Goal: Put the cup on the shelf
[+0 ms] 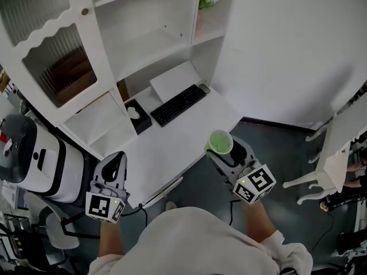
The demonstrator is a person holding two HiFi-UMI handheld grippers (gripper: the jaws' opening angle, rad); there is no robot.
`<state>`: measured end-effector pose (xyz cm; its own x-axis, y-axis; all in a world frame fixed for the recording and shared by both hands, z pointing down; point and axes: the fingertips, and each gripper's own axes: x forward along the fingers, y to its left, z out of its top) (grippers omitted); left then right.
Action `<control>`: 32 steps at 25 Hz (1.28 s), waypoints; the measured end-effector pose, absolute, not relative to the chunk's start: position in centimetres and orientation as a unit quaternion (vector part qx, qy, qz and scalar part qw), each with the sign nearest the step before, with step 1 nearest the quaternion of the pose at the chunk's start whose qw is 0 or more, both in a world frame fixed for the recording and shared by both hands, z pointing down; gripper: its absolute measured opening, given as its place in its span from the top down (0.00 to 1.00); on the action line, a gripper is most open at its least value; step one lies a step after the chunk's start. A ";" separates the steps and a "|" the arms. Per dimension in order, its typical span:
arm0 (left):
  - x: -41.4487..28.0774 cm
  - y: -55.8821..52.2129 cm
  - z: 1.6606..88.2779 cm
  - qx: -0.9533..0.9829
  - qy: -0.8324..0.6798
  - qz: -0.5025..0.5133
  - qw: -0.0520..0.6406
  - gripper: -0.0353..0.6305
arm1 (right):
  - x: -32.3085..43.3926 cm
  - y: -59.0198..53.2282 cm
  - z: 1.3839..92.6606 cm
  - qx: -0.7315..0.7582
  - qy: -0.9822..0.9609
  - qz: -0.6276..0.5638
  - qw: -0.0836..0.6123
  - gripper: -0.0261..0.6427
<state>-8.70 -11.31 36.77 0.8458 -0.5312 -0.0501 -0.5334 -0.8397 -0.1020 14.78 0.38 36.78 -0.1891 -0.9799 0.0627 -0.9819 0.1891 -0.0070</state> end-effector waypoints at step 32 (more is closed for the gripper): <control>-4.1 -20.3 38.5 -0.953 0.299 -0.003 0.041 0.94 | 21.3 -14.5 34.6 0.602 -0.798 0.006 0.019 0.52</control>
<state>-4.05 -20.28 38.45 0.8208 -0.5709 -0.0186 -0.5704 -0.8175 -0.0790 21.29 -14.47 34.64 -0.2739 -0.9610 0.0375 -0.9615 0.2745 0.0133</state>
